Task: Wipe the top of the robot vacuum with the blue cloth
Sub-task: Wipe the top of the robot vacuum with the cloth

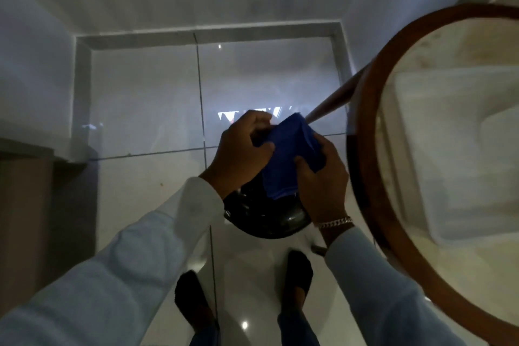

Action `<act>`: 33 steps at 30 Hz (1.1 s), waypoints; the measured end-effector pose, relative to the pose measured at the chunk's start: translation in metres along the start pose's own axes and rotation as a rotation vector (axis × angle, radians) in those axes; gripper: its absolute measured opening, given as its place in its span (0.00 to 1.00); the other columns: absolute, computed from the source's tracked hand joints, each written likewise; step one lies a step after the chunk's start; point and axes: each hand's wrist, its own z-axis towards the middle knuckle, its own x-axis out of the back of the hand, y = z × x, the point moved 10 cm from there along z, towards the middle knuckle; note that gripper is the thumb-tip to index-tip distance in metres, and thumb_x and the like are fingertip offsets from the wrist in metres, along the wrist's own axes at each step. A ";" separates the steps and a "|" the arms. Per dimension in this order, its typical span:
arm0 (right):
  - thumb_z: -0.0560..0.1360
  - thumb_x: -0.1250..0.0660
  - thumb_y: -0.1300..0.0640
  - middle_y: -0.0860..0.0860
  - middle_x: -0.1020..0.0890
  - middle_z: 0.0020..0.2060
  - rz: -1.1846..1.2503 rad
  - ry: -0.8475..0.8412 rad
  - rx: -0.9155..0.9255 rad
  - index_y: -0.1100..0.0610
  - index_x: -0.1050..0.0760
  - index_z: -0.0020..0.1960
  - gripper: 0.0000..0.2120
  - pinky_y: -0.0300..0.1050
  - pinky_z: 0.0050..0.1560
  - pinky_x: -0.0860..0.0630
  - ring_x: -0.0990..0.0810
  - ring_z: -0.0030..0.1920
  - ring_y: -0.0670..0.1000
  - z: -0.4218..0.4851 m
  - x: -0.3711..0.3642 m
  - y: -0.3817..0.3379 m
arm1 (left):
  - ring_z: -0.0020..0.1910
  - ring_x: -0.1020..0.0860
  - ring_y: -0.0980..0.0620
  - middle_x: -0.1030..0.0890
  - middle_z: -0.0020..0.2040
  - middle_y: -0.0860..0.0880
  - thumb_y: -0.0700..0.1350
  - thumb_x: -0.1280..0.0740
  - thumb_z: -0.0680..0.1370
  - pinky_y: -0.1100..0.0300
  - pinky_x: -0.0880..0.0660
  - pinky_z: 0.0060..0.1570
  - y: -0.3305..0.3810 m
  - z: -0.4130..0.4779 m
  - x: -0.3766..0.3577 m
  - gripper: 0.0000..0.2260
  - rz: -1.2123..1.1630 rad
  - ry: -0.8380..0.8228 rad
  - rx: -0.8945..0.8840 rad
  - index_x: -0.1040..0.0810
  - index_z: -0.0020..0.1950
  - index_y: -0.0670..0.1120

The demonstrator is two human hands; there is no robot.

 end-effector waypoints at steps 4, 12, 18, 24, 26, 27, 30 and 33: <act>0.72 0.31 0.62 0.57 0.24 0.64 -0.131 -0.075 -0.077 0.57 0.30 0.68 0.24 0.55 0.66 0.27 0.25 0.64 0.56 0.024 -0.029 0.071 | 0.66 0.28 0.50 0.27 0.68 0.46 0.34 0.34 0.71 0.63 0.31 0.63 -0.064 0.013 0.001 0.28 0.227 -0.124 -0.105 0.34 0.69 0.47; 0.75 0.37 0.41 0.58 0.47 0.78 -0.609 -0.161 0.319 0.51 0.44 0.76 0.35 0.60 0.76 0.47 0.49 0.77 0.62 0.022 -0.074 0.089 | 0.74 0.68 0.52 0.66 0.77 0.47 0.66 0.25 0.57 0.53 0.62 0.73 -0.153 0.007 -0.035 0.64 0.965 -0.637 -0.281 0.67 0.75 0.46; 0.75 0.45 0.35 0.59 0.45 0.77 -0.766 -0.090 0.366 0.50 0.43 0.76 0.34 0.64 0.74 0.44 0.48 0.76 0.64 0.001 -0.114 0.096 | 0.75 0.67 0.53 0.66 0.77 0.50 0.67 0.25 0.54 0.53 0.59 0.75 -0.166 0.011 -0.042 0.66 0.920 -0.627 -0.323 0.67 0.75 0.49; 0.76 0.45 0.37 0.57 0.42 0.77 -0.784 -0.170 0.466 0.50 0.40 0.74 0.30 0.66 0.73 0.43 0.46 0.77 0.61 -0.037 -0.101 0.121 | 0.74 0.69 0.58 0.69 0.75 0.55 0.67 0.25 0.55 0.59 0.64 0.71 -0.170 0.012 -0.039 0.65 0.861 -0.654 -0.303 0.68 0.74 0.53; 0.76 0.45 0.38 0.59 0.42 0.76 -0.704 -0.069 0.360 0.51 0.40 0.74 0.30 0.66 0.73 0.43 0.47 0.76 0.62 -0.019 -0.088 0.121 | 0.74 0.68 0.57 0.67 0.76 0.54 0.67 0.25 0.55 0.59 0.64 0.71 -0.170 0.011 -0.040 0.65 0.849 -0.658 -0.307 0.67 0.74 0.52; 0.76 0.45 0.38 0.60 0.42 0.76 -0.672 -0.022 0.316 0.51 0.40 0.74 0.30 0.66 0.73 0.43 0.47 0.76 0.62 -0.009 -0.089 0.117 | 0.75 0.68 0.57 0.67 0.77 0.54 0.67 0.25 0.55 0.59 0.63 0.71 -0.170 0.011 -0.041 0.65 0.844 -0.655 -0.309 0.67 0.74 0.52; 0.76 0.46 0.36 0.60 0.43 0.77 -0.717 -0.004 0.328 0.48 0.40 0.75 0.30 0.64 0.74 0.46 0.48 0.76 0.64 -0.001 -0.124 0.093 | 0.75 0.66 0.57 0.65 0.78 0.53 0.67 0.24 0.54 0.57 0.59 0.74 -0.171 0.013 -0.040 0.65 0.839 -0.642 -0.307 0.65 0.75 0.51; 0.77 0.46 0.36 0.59 0.42 0.77 -0.800 -0.117 0.487 0.47 0.39 0.74 0.29 0.64 0.74 0.45 0.47 0.76 0.65 -0.026 -0.154 0.085 | 0.76 0.65 0.56 0.64 0.78 0.52 0.67 0.24 0.53 0.54 0.56 0.76 -0.169 0.013 -0.039 0.66 0.840 -0.642 -0.307 0.65 0.75 0.50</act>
